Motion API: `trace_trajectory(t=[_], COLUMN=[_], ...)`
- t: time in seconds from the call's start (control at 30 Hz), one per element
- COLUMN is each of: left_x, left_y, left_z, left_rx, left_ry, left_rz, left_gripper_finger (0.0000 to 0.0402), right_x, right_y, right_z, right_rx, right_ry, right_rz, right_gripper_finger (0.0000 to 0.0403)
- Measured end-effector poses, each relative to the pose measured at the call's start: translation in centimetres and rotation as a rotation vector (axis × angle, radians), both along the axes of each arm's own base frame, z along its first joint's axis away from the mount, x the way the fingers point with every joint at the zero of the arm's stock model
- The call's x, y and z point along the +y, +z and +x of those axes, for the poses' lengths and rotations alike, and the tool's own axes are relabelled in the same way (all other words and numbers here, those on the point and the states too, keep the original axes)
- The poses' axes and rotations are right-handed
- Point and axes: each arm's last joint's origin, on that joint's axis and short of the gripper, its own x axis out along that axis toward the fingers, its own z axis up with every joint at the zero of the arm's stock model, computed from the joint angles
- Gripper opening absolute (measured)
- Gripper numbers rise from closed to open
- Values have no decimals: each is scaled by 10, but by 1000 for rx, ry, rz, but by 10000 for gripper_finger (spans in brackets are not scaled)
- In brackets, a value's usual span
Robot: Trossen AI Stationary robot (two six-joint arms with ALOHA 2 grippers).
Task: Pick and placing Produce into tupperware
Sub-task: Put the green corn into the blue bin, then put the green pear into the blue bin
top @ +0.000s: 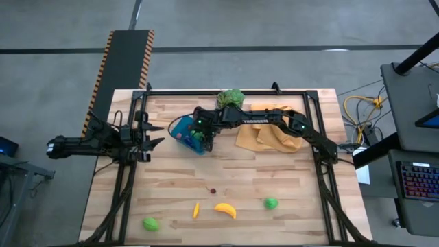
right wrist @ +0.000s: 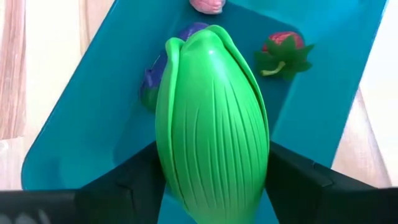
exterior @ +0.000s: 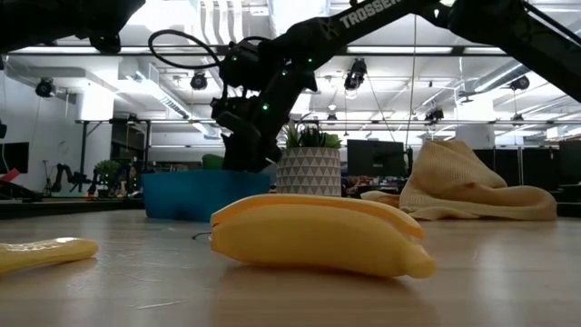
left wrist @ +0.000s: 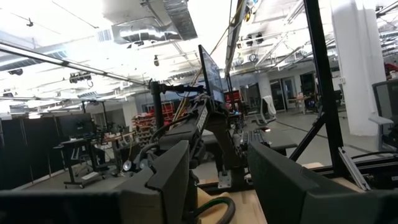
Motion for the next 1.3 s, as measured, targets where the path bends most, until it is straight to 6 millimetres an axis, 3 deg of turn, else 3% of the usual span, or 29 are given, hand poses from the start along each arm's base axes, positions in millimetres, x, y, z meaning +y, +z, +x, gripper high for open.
trace_trajectory(t=[0.3, 0.63, 0.87, 1.03, 1.17, 1.3], left_x=[0, 0, 0, 0, 0, 0], left_y=[0, 0, 0, 0, 0, 0], left_z=[0, 0, 0, 0, 0, -1], left_rx=[1, 1, 1, 1, -2, 1], left_ry=[0, 0, 0, 0, 0, -1], left_rz=[0, 0, 0, 0, 0, -1], left_gripper_finger=[151, 151, 151, 151, 151, 151], right_x=[0, 0, 7, 28, 51, 72], right_y=[0, 11, 59, 104, 155, 184], right_z=[0, 2, 15, 20, -1, -30], right_rx=[-1, -31, -206, -431, -557, -589], right_ry=[0, 8, 113, 249, 335, 379], right_rz=[0, -5, 14, 86, -29, -77], right_gripper_finger=[269, 262, 260, 255, 254, 254])
